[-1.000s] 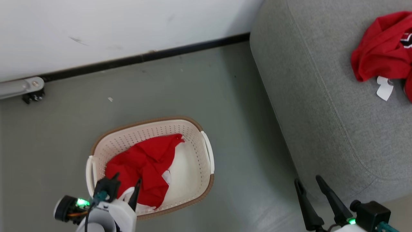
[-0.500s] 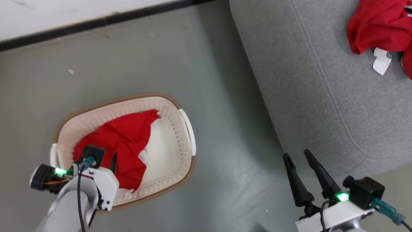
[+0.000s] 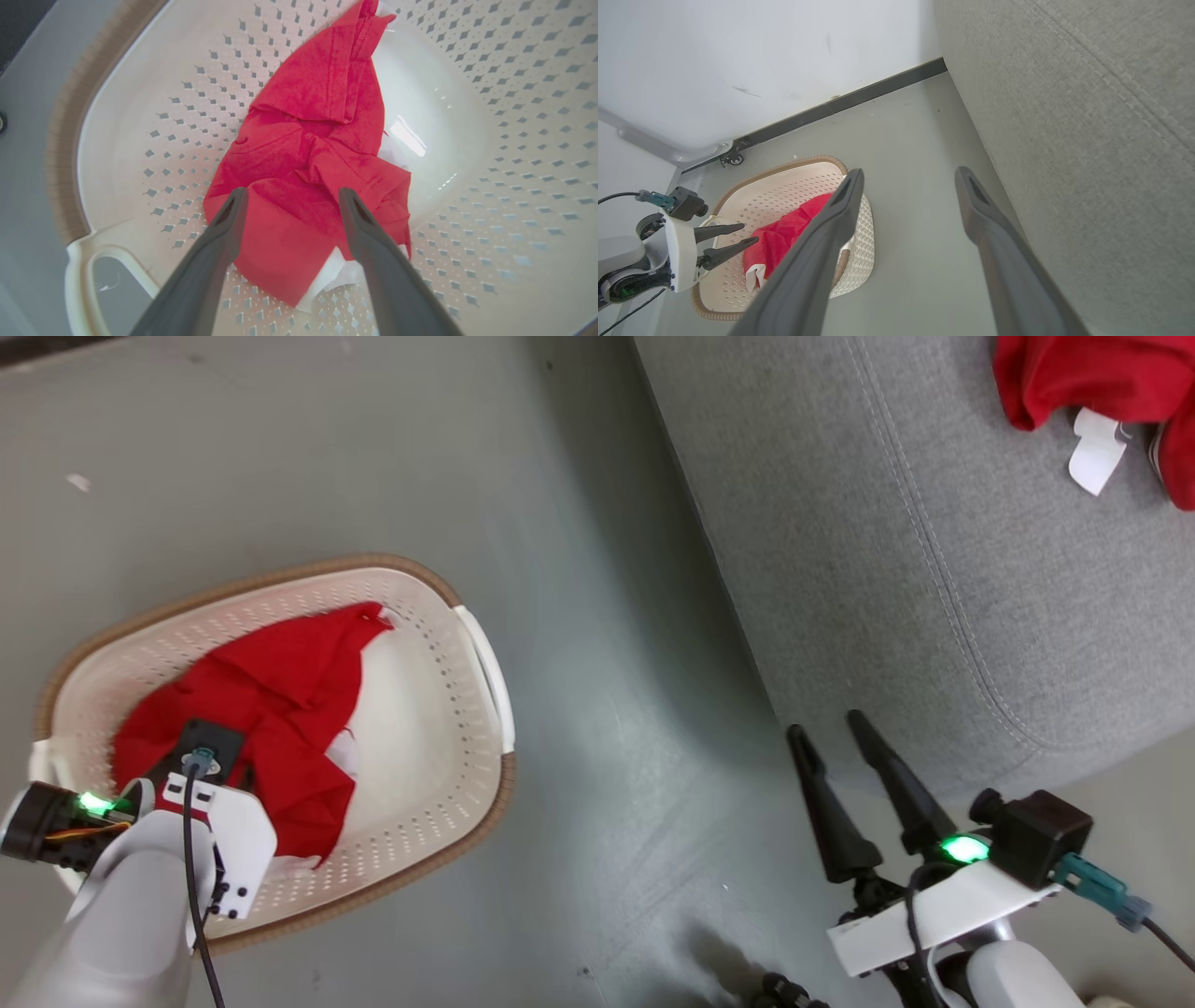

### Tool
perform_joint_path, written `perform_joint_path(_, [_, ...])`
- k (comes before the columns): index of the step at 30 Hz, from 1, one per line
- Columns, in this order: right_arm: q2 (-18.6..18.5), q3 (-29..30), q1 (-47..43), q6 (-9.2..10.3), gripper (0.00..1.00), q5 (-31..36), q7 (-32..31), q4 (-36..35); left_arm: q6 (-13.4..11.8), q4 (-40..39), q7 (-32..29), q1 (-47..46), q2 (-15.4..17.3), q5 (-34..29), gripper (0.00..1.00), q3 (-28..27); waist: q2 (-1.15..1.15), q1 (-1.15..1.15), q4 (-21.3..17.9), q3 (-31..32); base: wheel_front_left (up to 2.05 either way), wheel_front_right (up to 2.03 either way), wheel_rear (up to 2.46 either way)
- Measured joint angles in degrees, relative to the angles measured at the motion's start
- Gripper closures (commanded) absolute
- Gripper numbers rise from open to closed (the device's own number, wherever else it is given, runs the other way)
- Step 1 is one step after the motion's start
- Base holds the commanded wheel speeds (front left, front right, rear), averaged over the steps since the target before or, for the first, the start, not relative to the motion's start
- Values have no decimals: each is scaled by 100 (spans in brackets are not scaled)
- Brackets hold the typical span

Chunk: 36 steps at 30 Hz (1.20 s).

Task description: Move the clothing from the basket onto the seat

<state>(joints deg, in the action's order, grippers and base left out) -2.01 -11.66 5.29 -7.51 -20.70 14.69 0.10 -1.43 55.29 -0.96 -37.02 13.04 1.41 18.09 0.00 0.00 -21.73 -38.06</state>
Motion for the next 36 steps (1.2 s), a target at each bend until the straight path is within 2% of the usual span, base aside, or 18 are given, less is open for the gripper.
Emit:
perform_joint_path(10, [1, -367, 324, 0, 0, -270, 0, 19, -89, 288, -331, -391, 214, -403, 0, 298, 0, 0, -259, -381, 0, 0, 0])
perform_joint_path(16, [3, -450, 478, 0, 0, -511, 0, 21, -193, 510, -605, -638, 571, -827, 0, 552, 0, 0, -457, -623, 0, 0, 0])
perform_joint_path(36, [4, -648, 829, 0, 0, -811, 0, 41, -200, 913, -1210, -1103, 794, -1069, 0, 730, 0, 0, -851, -1016, 0, 0, 0])
